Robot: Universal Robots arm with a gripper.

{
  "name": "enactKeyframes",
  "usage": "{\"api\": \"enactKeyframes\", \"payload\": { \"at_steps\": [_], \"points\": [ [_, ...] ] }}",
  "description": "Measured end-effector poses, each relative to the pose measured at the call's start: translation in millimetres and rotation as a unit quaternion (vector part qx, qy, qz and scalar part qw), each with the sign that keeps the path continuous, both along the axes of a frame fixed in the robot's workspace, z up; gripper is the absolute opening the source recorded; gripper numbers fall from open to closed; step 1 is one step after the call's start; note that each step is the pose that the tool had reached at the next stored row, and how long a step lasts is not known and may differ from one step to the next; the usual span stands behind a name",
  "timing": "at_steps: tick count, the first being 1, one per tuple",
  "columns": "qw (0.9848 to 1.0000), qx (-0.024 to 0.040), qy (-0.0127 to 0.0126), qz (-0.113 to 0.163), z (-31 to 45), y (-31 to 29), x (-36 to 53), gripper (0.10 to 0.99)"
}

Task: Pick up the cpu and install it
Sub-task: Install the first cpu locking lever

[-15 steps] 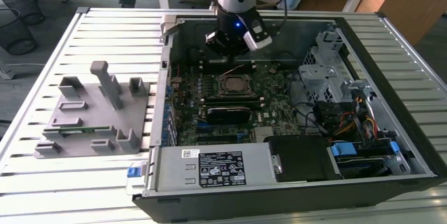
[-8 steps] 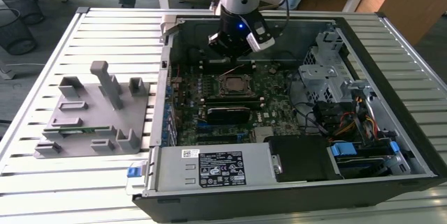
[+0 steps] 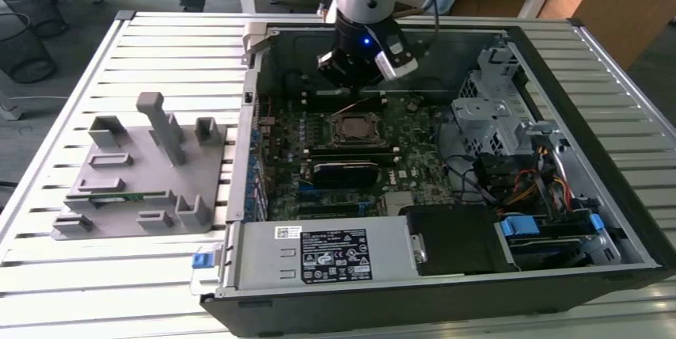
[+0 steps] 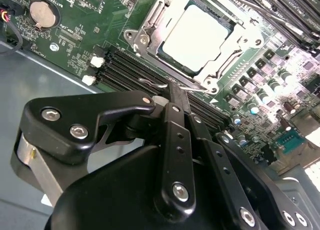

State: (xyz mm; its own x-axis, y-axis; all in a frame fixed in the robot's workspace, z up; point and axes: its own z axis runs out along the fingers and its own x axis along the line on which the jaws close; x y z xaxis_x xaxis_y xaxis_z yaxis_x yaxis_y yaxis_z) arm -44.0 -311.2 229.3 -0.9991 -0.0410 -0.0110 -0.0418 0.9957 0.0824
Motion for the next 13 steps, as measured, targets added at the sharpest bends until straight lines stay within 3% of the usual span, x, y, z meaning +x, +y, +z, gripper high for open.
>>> {"api": "enactKeyframes", "payload": {
  "at_steps": [13],
  "points": [
    [1.0, 0.0001, -0.0001, 0.005, -4.0, 1.4, 3.1, 0.106]
  ]
}}
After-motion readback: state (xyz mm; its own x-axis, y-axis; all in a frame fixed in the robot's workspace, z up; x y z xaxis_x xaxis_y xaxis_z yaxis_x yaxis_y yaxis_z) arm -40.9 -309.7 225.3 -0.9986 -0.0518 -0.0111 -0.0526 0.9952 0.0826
